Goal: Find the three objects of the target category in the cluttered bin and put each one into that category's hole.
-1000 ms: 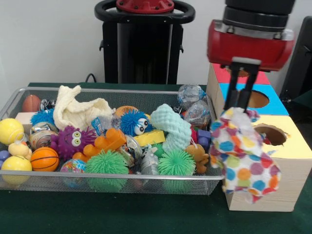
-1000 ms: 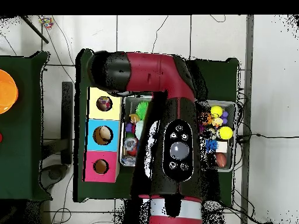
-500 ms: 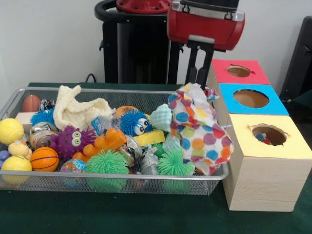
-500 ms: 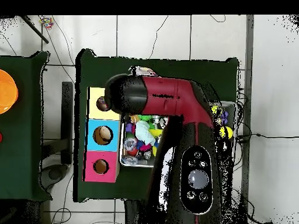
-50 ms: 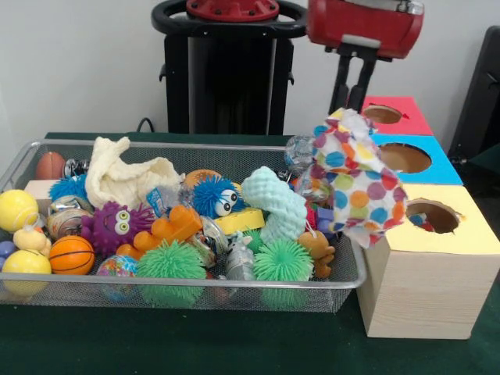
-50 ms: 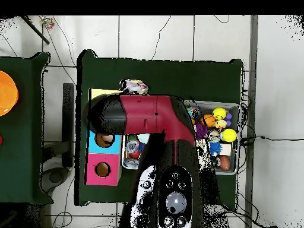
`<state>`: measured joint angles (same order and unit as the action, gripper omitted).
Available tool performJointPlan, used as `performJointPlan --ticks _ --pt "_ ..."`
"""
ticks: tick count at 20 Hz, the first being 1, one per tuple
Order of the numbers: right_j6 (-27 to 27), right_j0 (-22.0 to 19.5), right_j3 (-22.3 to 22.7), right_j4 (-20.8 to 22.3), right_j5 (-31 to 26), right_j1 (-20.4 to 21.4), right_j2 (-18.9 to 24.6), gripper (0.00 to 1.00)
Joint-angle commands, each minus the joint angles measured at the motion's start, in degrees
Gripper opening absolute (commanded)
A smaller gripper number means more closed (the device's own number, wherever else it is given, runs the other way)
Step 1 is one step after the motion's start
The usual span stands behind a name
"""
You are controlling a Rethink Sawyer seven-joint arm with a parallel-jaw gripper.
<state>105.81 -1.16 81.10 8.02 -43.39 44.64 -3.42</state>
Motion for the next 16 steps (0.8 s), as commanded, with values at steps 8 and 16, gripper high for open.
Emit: performJointPlan --ticks 8,16 --pt "10.56 4.51 7.57 -0.09 3.95 -3.21 0.44 0.00" --pt "7.93 2.82 4.23 0.74 9.20 -11.64 2.52 0.00"
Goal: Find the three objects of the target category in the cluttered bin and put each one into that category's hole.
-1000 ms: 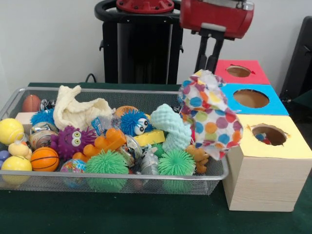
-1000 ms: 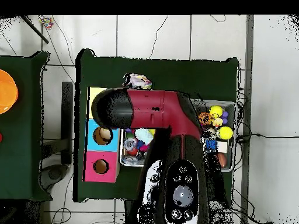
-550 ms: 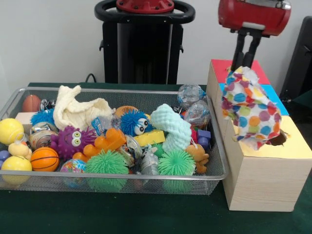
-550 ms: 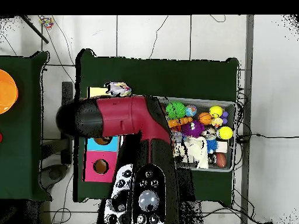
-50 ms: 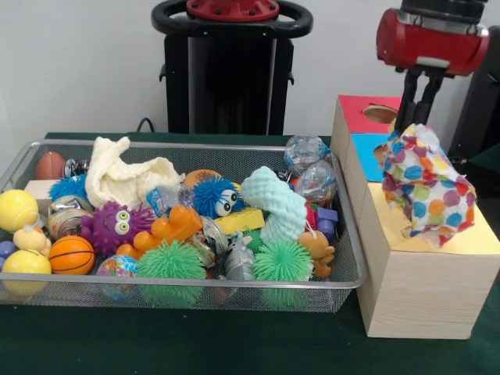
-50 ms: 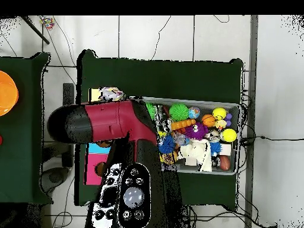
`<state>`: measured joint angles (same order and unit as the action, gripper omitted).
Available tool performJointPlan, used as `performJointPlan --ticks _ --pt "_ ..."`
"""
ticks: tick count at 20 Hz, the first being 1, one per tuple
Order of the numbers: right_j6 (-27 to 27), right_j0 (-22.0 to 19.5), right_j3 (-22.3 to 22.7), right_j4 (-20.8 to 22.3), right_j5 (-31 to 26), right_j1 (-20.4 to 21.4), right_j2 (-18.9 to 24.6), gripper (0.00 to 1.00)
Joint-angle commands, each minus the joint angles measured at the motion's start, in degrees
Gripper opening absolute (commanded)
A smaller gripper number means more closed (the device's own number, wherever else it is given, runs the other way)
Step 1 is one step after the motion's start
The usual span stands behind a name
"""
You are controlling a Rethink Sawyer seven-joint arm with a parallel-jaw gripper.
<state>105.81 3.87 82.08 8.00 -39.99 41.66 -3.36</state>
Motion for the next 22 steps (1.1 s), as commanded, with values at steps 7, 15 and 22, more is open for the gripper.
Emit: performJointPlan --ticks 7,15,22 --pt "7.04 -2.80 2.49 2.22 12.66 -14.93 2.27 0.00" --pt "13.23 3.88 3.58 0.54 11.04 -13.51 -5.93 0.00" --pt "17.29 9.37 3.23 -3.93 6.68 -12.28 -9.13 0.00"
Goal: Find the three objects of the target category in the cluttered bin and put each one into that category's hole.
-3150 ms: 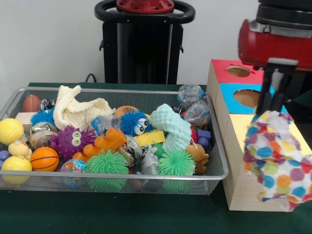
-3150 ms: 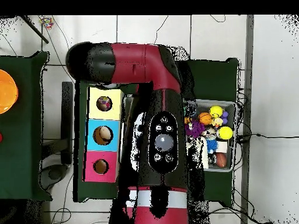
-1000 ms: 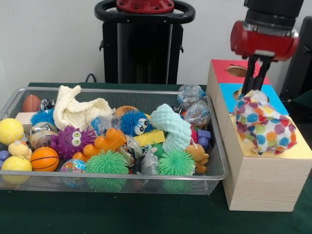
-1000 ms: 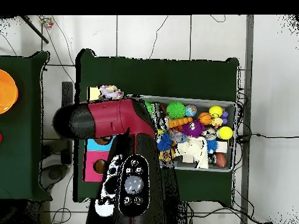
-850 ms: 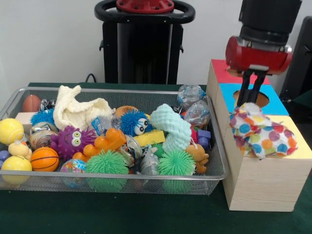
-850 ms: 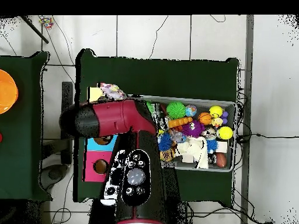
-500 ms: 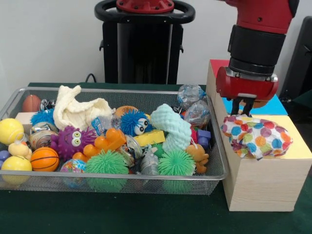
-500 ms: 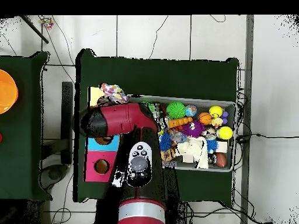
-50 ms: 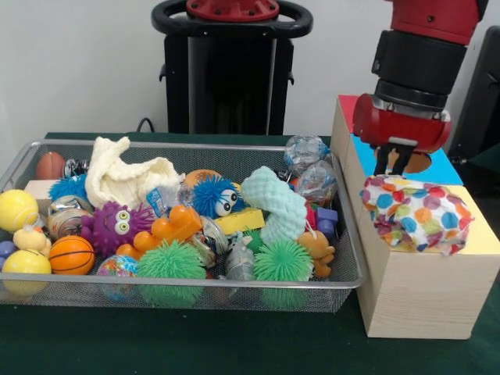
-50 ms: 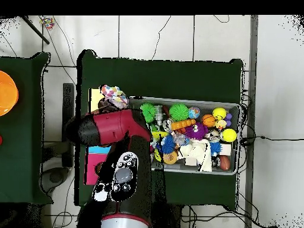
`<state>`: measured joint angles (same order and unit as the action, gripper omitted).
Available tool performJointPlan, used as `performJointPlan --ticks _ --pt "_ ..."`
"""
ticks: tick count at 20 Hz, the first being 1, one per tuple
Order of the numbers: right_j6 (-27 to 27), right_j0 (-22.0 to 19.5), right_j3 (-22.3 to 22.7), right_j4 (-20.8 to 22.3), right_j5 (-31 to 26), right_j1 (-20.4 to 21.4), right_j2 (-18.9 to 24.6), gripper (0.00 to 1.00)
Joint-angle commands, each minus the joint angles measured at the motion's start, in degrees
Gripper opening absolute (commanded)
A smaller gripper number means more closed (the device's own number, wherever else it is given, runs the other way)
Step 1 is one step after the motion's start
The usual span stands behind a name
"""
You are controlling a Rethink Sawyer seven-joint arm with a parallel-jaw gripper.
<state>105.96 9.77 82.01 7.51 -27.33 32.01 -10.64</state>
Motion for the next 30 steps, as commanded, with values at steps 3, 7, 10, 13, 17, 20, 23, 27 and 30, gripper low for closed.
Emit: performJointPlan --ticks 3,7,10,13,17,20,23,27,30 --pt "17.84 5.25 2.41 -5.20 -7.84 -2.57 -3.07 0.00" --pt "18.61 7.18 1.34 -7.45 -9.75 -2.87 -4.15 0.00" --pt "17.48 6.77 0.10 -8.52 -9.27 -4.38 -3.56 0.00" --pt "14.52 4.97 -0.91 -9.15 -7.32 -6.34 -1.54 0.00" --pt "9.69 1.34 -2.25 -8.85 -2.42 -11.17 2.12 0.00" --pt "7.61 -0.52 -3.90 -8.07 0.22 -14.16 3.36 0.00" --pt "7.14 -1.17 -5.17 -7.18 -0.16 -15.96 3.09 0.00" --pt "8.45 -1.16 -6.49 -6.93 -1.13 -16.69 1.75 0.00" --pt "9.34 -0.16 -9.51 -6.12 -2.25 -18.41 -0.67 0.00"
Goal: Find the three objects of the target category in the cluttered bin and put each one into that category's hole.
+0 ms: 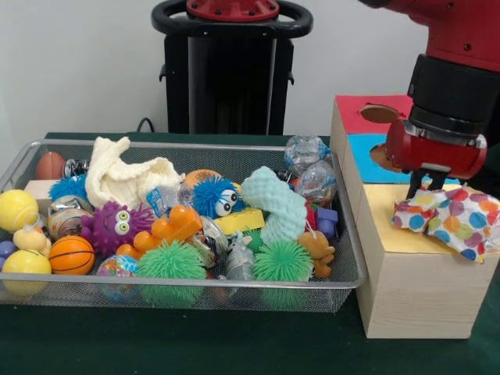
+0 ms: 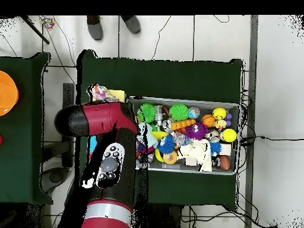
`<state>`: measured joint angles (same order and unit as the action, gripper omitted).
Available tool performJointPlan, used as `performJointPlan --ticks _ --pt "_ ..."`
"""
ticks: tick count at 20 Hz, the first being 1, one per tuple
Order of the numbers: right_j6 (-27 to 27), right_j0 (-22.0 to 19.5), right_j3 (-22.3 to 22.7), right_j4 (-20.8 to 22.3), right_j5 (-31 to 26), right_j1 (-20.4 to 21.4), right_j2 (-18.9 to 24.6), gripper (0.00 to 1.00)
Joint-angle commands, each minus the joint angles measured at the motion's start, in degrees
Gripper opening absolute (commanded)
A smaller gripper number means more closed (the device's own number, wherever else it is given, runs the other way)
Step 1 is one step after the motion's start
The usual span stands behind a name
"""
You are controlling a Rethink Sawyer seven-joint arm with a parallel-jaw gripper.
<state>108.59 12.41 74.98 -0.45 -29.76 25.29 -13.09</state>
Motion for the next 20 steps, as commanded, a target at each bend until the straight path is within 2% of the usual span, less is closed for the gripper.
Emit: performJointPlan --ticks 1,5,7,13,20 --pt "6.39 -2.82 -3.62 2.11 0.31 -12.47 1.60 0.00" --pt "5.97 -2.17 -8.13 2.35 -0.82 -15.49 0.98 0.00" --pt "6.35 -1.73 -8.38 1.87 -0.21 -16.13 1.49 0.00" --pt "3.81 -2.96 -5.43 1.46 0.96 -16.25 5.63 0.00" --pt "0.39 -5.29 0.93 2.45 -0.21 -13.03 7.79 0.00"
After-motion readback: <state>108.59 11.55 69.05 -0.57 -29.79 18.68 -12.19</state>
